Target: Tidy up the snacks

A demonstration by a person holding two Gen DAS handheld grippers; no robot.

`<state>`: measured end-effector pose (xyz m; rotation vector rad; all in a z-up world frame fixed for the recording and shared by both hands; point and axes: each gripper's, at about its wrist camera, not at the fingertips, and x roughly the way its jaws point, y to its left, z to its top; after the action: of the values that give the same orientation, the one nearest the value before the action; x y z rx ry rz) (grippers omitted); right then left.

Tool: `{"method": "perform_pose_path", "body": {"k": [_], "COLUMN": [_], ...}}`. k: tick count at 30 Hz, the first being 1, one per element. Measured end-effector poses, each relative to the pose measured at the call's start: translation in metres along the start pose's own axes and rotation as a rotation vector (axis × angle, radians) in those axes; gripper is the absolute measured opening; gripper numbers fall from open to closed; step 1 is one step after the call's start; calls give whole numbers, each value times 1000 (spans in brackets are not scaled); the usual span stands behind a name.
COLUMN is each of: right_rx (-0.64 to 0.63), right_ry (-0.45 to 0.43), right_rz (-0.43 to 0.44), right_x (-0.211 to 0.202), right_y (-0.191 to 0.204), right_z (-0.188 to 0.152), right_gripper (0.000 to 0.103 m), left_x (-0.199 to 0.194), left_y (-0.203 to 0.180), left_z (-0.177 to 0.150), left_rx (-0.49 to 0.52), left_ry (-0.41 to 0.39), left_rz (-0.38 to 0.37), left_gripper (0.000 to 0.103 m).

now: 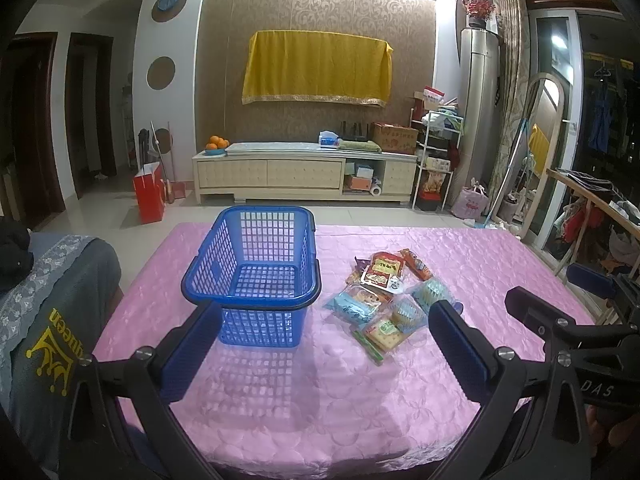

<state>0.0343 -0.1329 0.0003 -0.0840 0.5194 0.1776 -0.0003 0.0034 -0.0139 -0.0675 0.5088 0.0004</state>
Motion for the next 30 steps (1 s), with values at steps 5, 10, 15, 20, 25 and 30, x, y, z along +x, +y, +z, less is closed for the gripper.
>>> {"method": "perform_pose_path", "body": {"k": [5,10,15,20,25,30], "right_rx": [-4,0,1,4,3,4], "right_ry": [11,14,14,16,17,20], "right_rz": [-3,-3,0,3,3,2], "right_x": [2,1,2,2,2,3], "right_y": [1,0,0,0,0,0], "right_z": [-1,-2,-3,-3,-3,-3], "right_gripper": [103,103,103,103,103,103], "left_x": [3,0,0,-1,-1,-1], "left_y": [2,2,2,3,3,2], "left_z": [-2,-1,0,0,0,1], "left_rx": [-4,-6,-7,-7,-7,-6], "left_ry": [10,15,14,15,15,16], "left_rz": [-4,-6,-7,-6,-8,-9], "left_gripper": [102,102,102,102,102,102]}}
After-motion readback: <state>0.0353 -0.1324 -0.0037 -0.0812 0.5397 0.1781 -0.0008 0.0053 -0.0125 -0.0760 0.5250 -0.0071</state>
